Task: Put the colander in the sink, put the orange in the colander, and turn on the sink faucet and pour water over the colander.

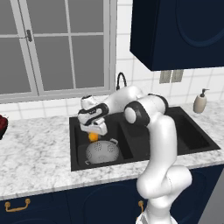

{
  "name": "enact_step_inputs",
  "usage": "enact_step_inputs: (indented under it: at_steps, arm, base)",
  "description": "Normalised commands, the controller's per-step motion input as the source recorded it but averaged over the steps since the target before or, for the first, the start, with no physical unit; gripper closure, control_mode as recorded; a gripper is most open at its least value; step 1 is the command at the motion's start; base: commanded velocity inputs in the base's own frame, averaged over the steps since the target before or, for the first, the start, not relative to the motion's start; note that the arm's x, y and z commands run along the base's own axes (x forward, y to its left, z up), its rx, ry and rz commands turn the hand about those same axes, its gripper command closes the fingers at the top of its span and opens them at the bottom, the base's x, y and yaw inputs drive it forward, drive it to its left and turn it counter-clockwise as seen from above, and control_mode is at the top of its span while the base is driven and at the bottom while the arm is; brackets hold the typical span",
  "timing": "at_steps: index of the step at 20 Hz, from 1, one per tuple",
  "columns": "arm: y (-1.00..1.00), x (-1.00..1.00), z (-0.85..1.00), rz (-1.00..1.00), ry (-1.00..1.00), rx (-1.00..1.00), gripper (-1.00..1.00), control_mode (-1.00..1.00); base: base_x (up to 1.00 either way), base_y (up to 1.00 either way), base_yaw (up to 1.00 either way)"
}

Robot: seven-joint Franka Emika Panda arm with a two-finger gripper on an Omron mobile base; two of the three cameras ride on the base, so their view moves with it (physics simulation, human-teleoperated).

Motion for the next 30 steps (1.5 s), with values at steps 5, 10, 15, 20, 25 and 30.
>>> enact_step_inputs:
  at_steps: [5,10,15,20,25,30]
  arm:
    - [-0.06,-0.14,-0.77,0.0,-0.03,0.0,1.0,-1.0]
    - [-0.05,-0.12,-0.72,0.0,-0.1,0.0,1.0,-1.0]
    - [-0.26,-0.19,-0.73,0.0,-0.15,0.0,1.0,-1.0]
    - [-0.58,-0.48,-0.45,-0.02,-0.19,0.01,1.0,-1.0]
    - [-0.45,-0.47,-0.02,0.0,-0.24,0.05,-1.0,-1.0]
    - [-0.32,-0.09,0.01,0.0,-0.22,0.07,-1.0,-1.0]
  base:
    - [0.0,0.0,0.0]
    - [0.0,0.0,0.0]
    - [0.0,0.0,0.0]
    - [0.0,0.0,0.0]
    - [0.0,0.0,0.0]
    - [0.0,0.0,0.0]
